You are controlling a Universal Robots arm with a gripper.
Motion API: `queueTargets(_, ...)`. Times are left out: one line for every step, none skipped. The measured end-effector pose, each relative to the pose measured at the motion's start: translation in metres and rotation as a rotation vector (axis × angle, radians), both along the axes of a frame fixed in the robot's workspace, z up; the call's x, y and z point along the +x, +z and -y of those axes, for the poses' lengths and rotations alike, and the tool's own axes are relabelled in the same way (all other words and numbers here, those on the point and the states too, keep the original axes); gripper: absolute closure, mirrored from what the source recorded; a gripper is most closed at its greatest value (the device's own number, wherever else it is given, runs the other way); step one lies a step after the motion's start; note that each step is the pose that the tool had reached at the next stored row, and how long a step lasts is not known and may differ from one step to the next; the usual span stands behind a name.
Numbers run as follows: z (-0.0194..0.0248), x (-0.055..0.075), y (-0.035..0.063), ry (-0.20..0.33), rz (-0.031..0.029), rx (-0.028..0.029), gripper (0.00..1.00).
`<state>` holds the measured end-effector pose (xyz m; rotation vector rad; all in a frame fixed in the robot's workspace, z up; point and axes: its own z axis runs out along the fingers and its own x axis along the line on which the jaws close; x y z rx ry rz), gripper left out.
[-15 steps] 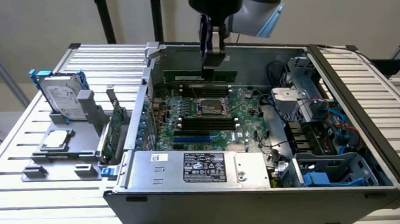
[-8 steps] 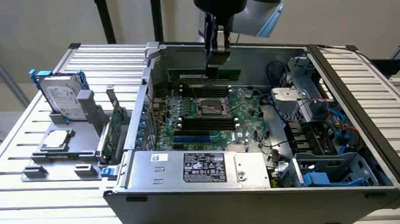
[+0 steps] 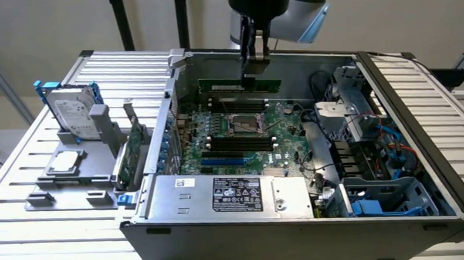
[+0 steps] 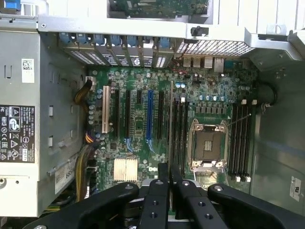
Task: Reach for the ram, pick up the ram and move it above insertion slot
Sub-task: 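Pick up the ram and move it above insertion slot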
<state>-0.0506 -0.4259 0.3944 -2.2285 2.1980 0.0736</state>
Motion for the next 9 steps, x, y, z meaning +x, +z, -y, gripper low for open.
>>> queueTargets(-0.0013,0.0003,-0.0002,-0.001,-0.0001,-0.0001,0.87)
queueTargets(-0.0027,0.0006,-0.0003,-0.002,-0.0001,-0.0001,0.87)
queueTargets(-0.0039,0.001,-0.0003,-0.002,-0.0001,-0.0002,0.87)
queueTargets(-0.0045,0.0012,-0.0002,-0.002,-0.0001,-0.0002,0.87)
queueTargets(-0.0045,0.0012,-0.0003,-0.002,-0.0001,-0.0001,0.87)
queueTargets(-0.0045,0.0012,-0.0003,-0.003,0.0,0.0001,0.87)
queueTargets(-0.0046,0.0012,-0.0003,-0.003,0.0,0.0004,0.87)
queueTargets(-0.0046,0.0012,-0.0003,-0.003,-0.0001,0.0005,0.87)
queueTargets(-0.0046,0.0012,-0.0003,-0.003,0.0,0.0005,0.87)
